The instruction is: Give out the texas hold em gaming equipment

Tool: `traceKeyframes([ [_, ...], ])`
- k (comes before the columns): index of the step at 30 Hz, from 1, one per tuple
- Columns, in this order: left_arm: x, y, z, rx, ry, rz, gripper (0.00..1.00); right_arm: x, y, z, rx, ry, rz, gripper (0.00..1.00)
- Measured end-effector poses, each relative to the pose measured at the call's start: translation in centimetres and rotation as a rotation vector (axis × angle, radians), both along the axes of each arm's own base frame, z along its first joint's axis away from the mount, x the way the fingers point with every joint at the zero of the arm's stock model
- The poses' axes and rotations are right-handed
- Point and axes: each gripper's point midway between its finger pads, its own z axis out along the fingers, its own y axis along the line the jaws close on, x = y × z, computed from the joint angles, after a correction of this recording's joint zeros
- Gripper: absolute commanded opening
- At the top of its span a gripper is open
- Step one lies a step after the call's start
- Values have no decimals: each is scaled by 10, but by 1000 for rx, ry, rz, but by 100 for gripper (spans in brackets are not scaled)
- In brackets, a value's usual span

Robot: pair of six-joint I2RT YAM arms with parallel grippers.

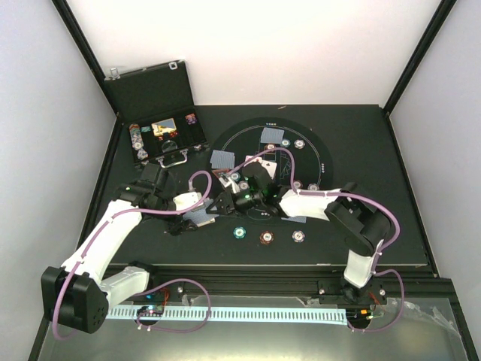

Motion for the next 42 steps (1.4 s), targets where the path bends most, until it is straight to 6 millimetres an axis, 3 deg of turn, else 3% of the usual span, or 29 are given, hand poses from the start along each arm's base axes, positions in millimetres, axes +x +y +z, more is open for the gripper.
traceKeyframes([
  [8,0,0,0,0,0,0,2,-1,-3,14,11,1,-15,2],
  [14,0,0,0,-1,-1,0,2,4,-14,18,5,-2,-39,1],
  [22,0,0,0,-1,-1,0,2,28,-48,25,-29,-44,-104,1],
  [26,0,0,0,-1,-1,0,1,59,-80,26,-105,-109,-162,1],
  [29,0,0,0,-1,-1,0,2,98,-107,33,-232,-229,-238,1],
  [33,0,0,0,-1,-1,0,2,157,-144,50,-499,-488,-369,1],
  [35,0,0,0,-1,-1,0,2,182,-165,49,-662,-611,-427,1],
  [39,0,0,0,-1,-1,0,2,213,-213,17,-1043,-790,-462,1],
  [42,0,0,0,-1,-1,0,2,224,-229,-9,-1253,-899,-407,1],
])
